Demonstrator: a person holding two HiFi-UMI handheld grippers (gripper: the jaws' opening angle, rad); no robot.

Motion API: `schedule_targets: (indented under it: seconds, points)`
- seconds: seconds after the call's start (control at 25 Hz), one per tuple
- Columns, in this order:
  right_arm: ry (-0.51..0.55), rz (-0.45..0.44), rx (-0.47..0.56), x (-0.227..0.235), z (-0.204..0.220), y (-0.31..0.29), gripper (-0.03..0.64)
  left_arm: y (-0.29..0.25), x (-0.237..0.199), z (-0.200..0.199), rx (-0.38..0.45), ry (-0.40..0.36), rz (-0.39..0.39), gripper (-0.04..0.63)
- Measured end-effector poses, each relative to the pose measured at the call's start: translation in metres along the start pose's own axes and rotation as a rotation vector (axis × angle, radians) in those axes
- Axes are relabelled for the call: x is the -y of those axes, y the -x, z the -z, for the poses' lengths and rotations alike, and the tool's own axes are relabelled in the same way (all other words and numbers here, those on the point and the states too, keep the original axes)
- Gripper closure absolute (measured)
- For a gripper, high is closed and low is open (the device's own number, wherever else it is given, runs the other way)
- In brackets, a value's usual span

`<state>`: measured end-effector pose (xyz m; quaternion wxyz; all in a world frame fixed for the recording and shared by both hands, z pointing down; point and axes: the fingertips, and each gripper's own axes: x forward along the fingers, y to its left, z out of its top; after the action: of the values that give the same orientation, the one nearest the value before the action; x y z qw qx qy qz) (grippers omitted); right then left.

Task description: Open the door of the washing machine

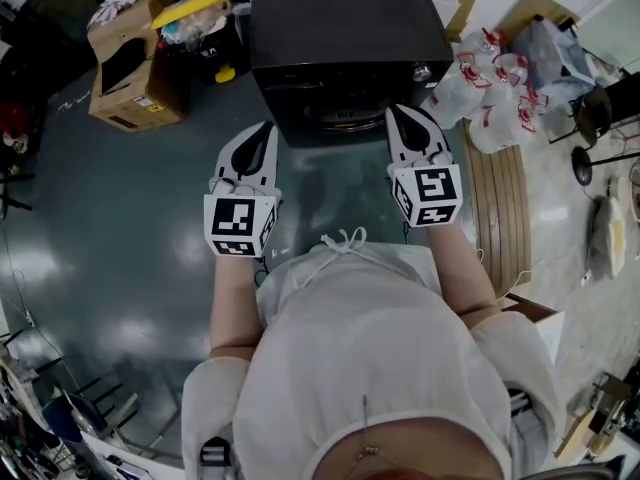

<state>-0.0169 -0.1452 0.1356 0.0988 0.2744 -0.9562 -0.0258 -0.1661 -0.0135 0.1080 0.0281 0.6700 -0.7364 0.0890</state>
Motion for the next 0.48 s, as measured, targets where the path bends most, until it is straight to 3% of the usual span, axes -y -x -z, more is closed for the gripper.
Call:
schedule_targets:
  seconds: [0.48]
  points:
    - [0.034,-0.028,0.042,-0.0093,-0.0038,0.0,0.615,-0.0075,-0.0032,0.003,0.01,0.008,0.02,0.574]
